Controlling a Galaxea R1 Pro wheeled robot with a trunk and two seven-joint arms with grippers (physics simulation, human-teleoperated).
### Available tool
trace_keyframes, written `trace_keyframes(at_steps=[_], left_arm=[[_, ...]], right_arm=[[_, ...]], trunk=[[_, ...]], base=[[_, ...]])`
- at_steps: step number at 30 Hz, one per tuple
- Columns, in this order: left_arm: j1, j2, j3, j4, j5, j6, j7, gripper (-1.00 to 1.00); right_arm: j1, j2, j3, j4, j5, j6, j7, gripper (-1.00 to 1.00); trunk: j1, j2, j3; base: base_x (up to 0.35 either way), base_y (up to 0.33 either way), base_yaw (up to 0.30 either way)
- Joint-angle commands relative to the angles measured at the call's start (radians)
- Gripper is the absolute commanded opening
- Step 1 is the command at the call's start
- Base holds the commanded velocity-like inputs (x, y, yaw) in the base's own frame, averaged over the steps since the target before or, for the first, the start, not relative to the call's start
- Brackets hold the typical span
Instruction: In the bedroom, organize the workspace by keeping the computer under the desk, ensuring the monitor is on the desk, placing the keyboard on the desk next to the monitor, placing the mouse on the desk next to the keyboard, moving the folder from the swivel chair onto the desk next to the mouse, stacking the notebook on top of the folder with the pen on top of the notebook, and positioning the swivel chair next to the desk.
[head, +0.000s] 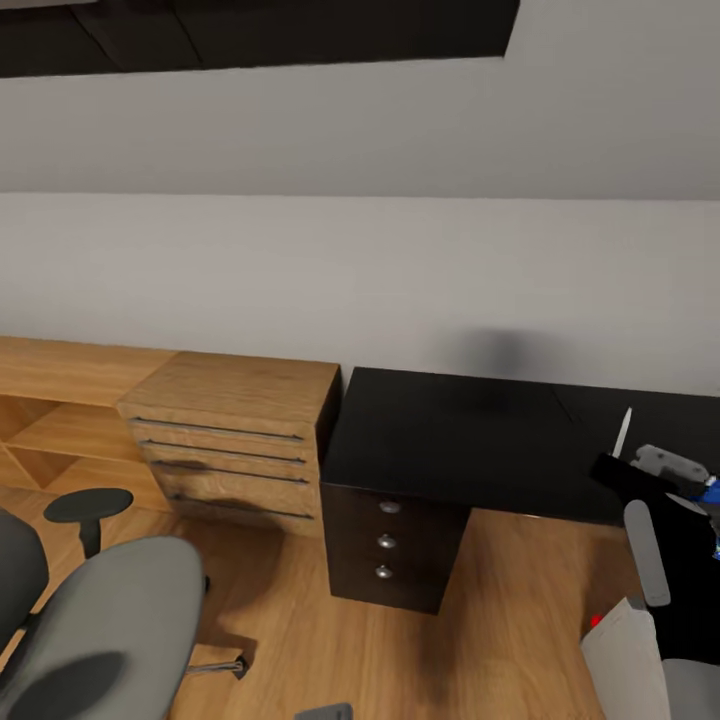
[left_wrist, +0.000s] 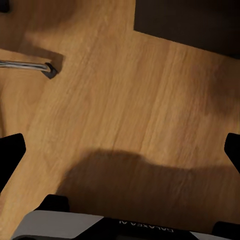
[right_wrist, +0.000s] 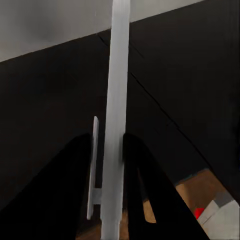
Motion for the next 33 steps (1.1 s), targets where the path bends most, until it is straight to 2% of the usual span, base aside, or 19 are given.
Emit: trace_keyframes(at_steps=[1, 5, 8, 9, 12, 15, 19, 28, 33], left_arm=[[-0.001, 0.001, -0.004, -0.001, 0.005, 0.003, 0.007, 1.00], [-0.001, 0.001, -0.004, -0.001, 0.005, 0.003, 0.007, 1.00], [-0.001, 0.002, -0.004, -0.001, 0.004, 0.003, 0.007, 1.00], [-0.001, 0.002, -0.004, -0.001, 0.003, 0.005, 0.008, 1.00], [-0.001, 0.001, -0.007, -0.001, 0.003, 0.005, 0.010, 1.00], [-0.001, 0.000, -0.010, -0.001, 0.003, 0.005, 0.012, 1.00], [-0.001, 0.000, -0.013, -0.001, 0.003, 0.005, 0.012, 1.00], [-0.001, 0.000, -0.013, -0.001, 0.003, 0.004, 0.012, 1.00], [-0.001, 0.000, -0.013, -0.001, 0.003, 0.003, 0.010, 1.00]], right_arm=[[-0.001, -0.017, -0.006, -0.001, -0.014, 0.003, -0.006, -1.00], [-0.001, -0.045, -0.022, -0.001, -0.013, 0.008, -0.003, -1.00], [-0.001, -0.051, -0.025, 0.004, -0.011, 0.007, -0.002, -1.00], [-0.001, -0.088, -0.029, 0.094, -0.012, -0.001, 0.002, -1.00], [-0.001, -0.130, -0.031, 0.168, -0.011, -0.008, 0.008, -1.00], [-0.001, -0.164, -0.031, 0.196, -0.010, -0.011, 0.016, -1.00], [-0.001, -0.176, -0.031, 0.205, -0.008, -0.011, 0.026, -1.00], [-0.001, -0.178, -0.030, 0.207, -0.006, -0.011, 0.029, -1.00], [-0.001, -0.174, -0.020, 0.206, -0.006, -0.005, 0.025, -1.00]], trunk=[[0.000, -0.001, 0.000], [0.000, -0.001, 0.004], [0.000, -0.001, 0.007], [0.000, -0.001, 0.008], [0.000, -0.001, 0.011], [0.000, -0.001, 0.014], [0.000, -0.001, 0.018], [0.000, -0.001, 0.026], [0.000, -0.001, 0.027]], base=[[0.007, 0.068, -0.250], [0.003, 0.026, -0.251], [0.000, 0.003, -0.252], [0.000, 0.000, -0.253], [0.000, 0.000, -0.253], [0.000, 0.000, -0.253], [0.000, 0.000, -0.253], [0.000, 0.000, -0.246], [0.000, 0.000, -0.064]])
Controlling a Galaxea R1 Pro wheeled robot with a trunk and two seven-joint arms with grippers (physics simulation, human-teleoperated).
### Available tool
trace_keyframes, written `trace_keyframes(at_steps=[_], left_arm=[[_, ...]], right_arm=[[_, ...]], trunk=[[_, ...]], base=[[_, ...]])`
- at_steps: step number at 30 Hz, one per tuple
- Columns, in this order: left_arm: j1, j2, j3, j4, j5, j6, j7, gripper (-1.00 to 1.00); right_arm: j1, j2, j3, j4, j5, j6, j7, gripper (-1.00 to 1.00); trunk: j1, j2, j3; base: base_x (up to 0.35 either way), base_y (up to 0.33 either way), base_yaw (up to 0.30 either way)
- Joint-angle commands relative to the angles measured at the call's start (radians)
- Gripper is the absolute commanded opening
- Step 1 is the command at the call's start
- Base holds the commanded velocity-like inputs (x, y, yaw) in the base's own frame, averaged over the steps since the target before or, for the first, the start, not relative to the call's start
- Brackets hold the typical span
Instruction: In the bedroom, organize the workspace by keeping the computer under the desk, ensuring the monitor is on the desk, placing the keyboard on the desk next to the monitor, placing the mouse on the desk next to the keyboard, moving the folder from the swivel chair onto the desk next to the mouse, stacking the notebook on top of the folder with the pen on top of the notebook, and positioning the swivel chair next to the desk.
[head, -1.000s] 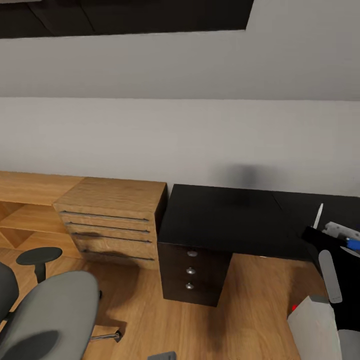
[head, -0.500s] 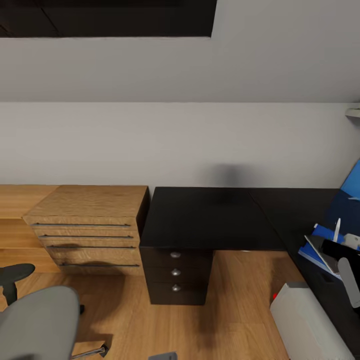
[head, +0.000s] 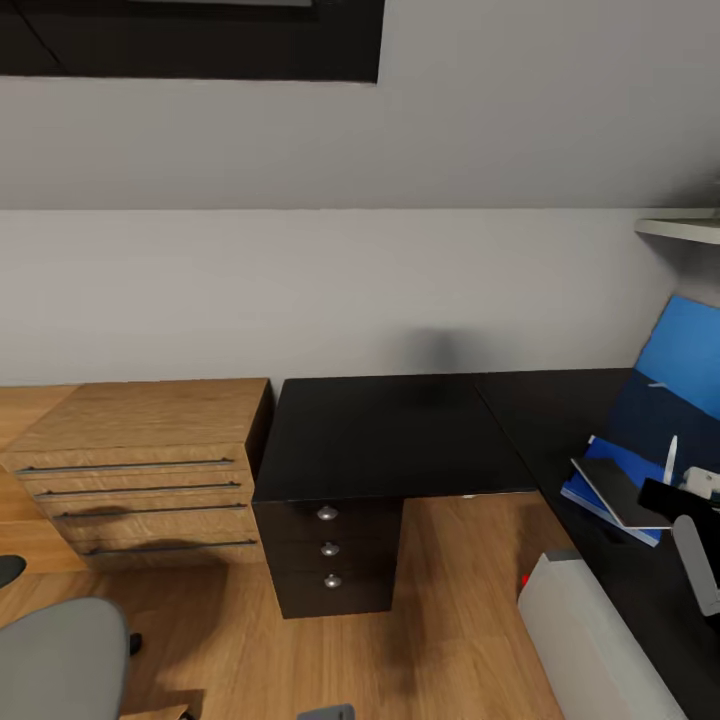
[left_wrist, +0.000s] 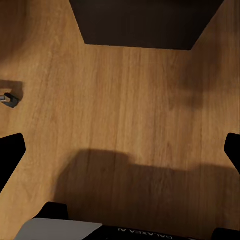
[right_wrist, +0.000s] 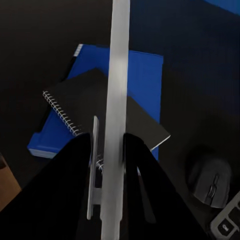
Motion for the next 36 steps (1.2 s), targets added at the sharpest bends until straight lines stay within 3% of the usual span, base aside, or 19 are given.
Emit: trace_keyframes(at_steps=[1, 7, 18, 27, 32, 36], left_arm=[[-0.001, 0.000, -0.002, -0.001, 0.003, 0.003, 0.006, 1.00], [-0.001, 0.000, -0.002, 0.000, 0.003, 0.003, 0.004, 1.00], [-0.001, 0.000, -0.006, 0.024, 0.002, 0.003, 0.003, 1.00], [-0.001, 0.000, -0.005, 0.024, 0.001, 0.003, 0.003, 1.00], [-0.001, 0.000, -0.010, 0.024, 0.000, -0.004, 0.003, 1.00], [-0.001, 0.000, -0.014, 0.024, 0.000, -0.007, 0.003, 1.00]], right_arm=[[-0.001, 0.001, 0.007, -0.002, -0.013, 0.003, -0.007, -1.00], [-0.001, 0.004, 0.033, -0.005, -0.016, 0.009, -0.011, -1.00], [-0.001, 0.008, 0.026, -0.057, -0.023, 0.013, -0.006, -1.00], [-0.012, -0.002, 0.026, 0.107, -0.022, 0.049, -0.005, -1.00], [-0.068, -0.043, 0.027, 0.237, -0.023, 0.049, -0.002, -1.00], [-0.079, -0.051, 0.028, 0.258, -0.023, 0.048, -0.002, -1.00]], trunk=[[0.000, -0.001, -0.001], [0.000, -0.001, -0.001], [0.000, -0.001, -0.001], [0.000, -0.001, -0.001], [0.000, -0.001, -0.001], [0.000, -0.001, -0.001]], base=[[0.000, 0.000, -0.014], [0.000, 0.000, -0.004], [0.173, 0.000, 0.000], [0.127, 0.000, 0.000], [0.006, 0.000, 0.000], [0.098, 0.000, 0.000]])
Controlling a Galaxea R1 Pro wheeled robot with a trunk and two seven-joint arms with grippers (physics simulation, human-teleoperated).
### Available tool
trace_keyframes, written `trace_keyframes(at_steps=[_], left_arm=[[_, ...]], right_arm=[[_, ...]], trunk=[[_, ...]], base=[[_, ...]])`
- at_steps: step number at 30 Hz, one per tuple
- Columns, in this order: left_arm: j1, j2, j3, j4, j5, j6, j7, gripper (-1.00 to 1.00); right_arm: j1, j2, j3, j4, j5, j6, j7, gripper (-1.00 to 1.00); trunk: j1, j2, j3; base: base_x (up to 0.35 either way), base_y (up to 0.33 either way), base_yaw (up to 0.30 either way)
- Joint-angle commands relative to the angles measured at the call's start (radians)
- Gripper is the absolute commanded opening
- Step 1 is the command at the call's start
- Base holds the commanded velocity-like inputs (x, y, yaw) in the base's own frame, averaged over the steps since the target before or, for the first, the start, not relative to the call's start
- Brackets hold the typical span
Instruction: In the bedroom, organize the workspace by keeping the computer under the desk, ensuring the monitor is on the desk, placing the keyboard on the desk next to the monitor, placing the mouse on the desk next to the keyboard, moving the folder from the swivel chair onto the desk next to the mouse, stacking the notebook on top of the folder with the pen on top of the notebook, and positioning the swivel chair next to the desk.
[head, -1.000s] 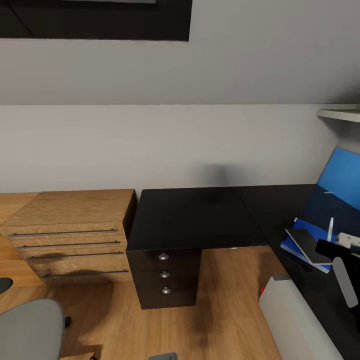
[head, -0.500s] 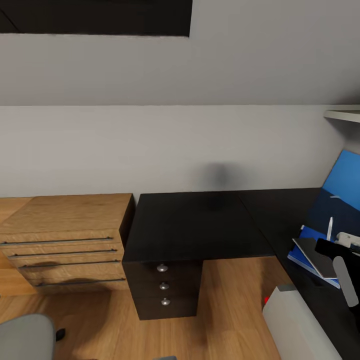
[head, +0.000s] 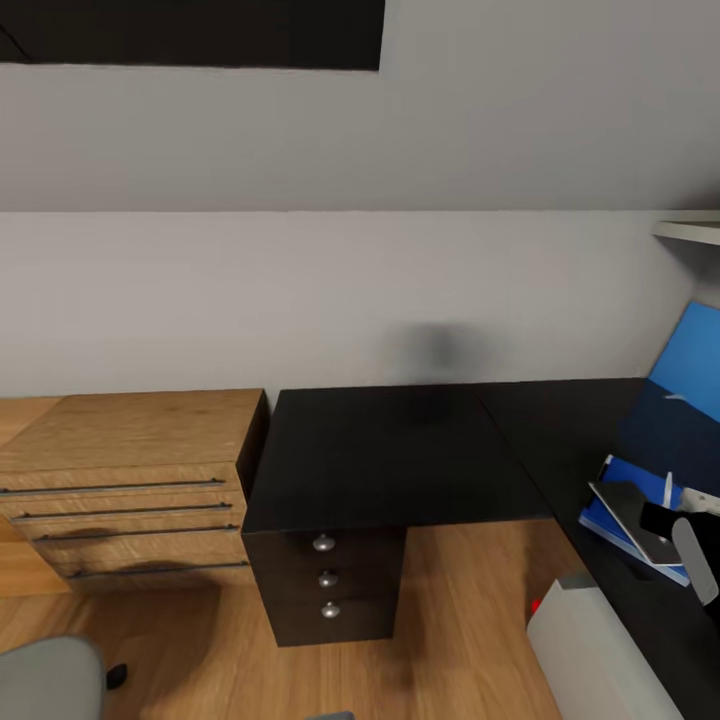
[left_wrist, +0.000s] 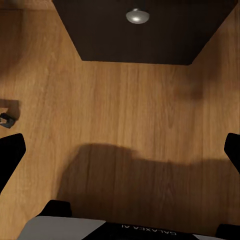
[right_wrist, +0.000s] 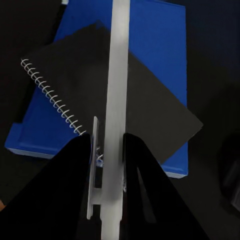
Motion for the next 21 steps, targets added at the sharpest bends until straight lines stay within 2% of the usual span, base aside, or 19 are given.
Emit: trace_keyframes(at_steps=[1, 10, 15, 19, 21], left_arm=[[-0.001, 0.000, -0.003, -0.001, 0.004, 0.001, 0.006, 1.00], [-0.001, 0.000, -0.018, 0.000, 0.005, 0.001, 0.006, 1.00], [-0.001, 0.000, -0.026, 0.001, 0.004, 0.001, 0.006, 1.00], [-0.001, 0.000, -0.028, 0.001, 0.004, 0.001, 0.006, 1.00], [-0.001, 0.000, -0.035, 0.001, 0.004, 0.001, 0.006, 1.00]], right_arm=[[-0.002, -0.001, 0.000, 0.002, -0.013, 0.003, -0.005, -1.00], [-0.030, -0.008, 0.000, 0.079, -0.011, -0.004, -0.005, -1.00], [-0.039, -0.020, 0.000, 0.124, -0.009, -0.011, -0.007, -1.00], [-0.052, -0.021, 0.000, 0.145, -0.007, -0.033, -0.008, -1.00], [-0.072, -0.022, 0.000, 0.190, -0.006, -0.050, -0.008, -1.00]], trunk=[[0.000, -0.001, -0.001], [0.000, -0.001, -0.001], [0.000, -0.001, -0.001], [0.000, -0.001, -0.001], [0.000, -0.001, -0.001]], base=[[0.251, 0.000, 0.000], [0.087, 0.000, 0.000], [0.203, 0.000, 0.000], [0.055, 0.000, 0.000], [0.012, 0.000, 0.000]])
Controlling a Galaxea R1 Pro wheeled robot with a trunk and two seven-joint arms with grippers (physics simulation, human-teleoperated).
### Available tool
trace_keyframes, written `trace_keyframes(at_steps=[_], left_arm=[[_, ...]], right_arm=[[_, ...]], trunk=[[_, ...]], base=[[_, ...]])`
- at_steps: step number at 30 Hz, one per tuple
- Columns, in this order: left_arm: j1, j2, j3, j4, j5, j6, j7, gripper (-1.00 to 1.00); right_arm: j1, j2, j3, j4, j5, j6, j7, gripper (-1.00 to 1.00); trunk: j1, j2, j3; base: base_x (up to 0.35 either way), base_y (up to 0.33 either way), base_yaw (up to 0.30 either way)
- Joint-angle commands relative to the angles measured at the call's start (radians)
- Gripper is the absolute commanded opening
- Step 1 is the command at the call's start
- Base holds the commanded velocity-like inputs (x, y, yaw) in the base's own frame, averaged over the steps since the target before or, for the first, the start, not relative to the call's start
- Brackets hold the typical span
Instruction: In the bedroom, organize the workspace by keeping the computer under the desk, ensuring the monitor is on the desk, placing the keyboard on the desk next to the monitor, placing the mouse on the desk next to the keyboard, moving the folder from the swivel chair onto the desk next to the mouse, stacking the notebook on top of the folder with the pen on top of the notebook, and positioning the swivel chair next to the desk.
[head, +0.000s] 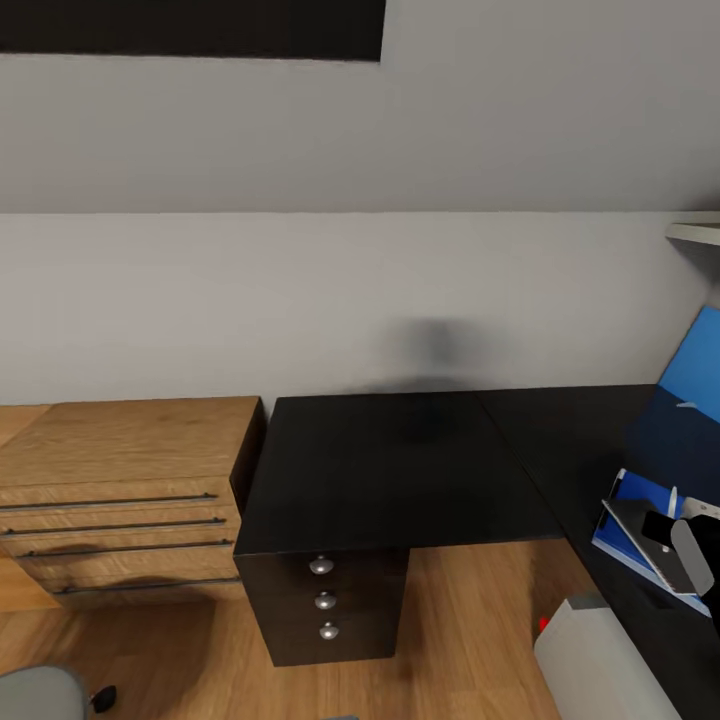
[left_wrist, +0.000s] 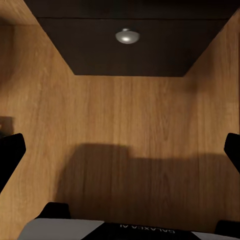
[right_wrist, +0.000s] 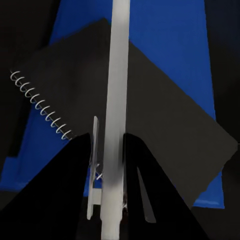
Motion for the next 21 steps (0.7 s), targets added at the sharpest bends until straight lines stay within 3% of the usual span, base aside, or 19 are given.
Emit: trace_keyframes(at_steps=[1, 6, 12, 21], left_arm=[[-0.001, 0.000, -0.004, -0.001, 0.004, 0.002, 0.006, 1.00], [-0.001, 0.000, -0.008, -0.001, 0.005, 0.002, 0.006, 1.00], [-0.001, 0.000, -0.010, -0.001, 0.005, 0.002, 0.006, 1.00], [-0.001, 0.000, -0.010, 0.001, 0.005, 0.002, 0.006, 1.00]], right_arm=[[-0.013, -0.001, 0.000, 0.020, -0.012, -0.011, -0.005, -1.00], [-0.048, -0.015, 0.000, 0.106, -0.009, -0.078, -0.006, -1.00], [-0.057, -0.019, 0.000, 0.122, -0.008, -0.088, -0.007, -1.00], [-0.058, -0.019, 0.000, 0.125, -0.006, -0.088, -0.011, -1.00]], trunk=[[0.000, -0.001, -0.001], [0.000, -0.001, -0.001], [0.000, -0.001, -0.001], [0.000, -0.001, -0.001]], base=[[0.005, 0.000, 0.000], [0.001, -0.002, 0.000], [0.102, -0.140, 0.000], [0.018, -0.020, 0.000]])
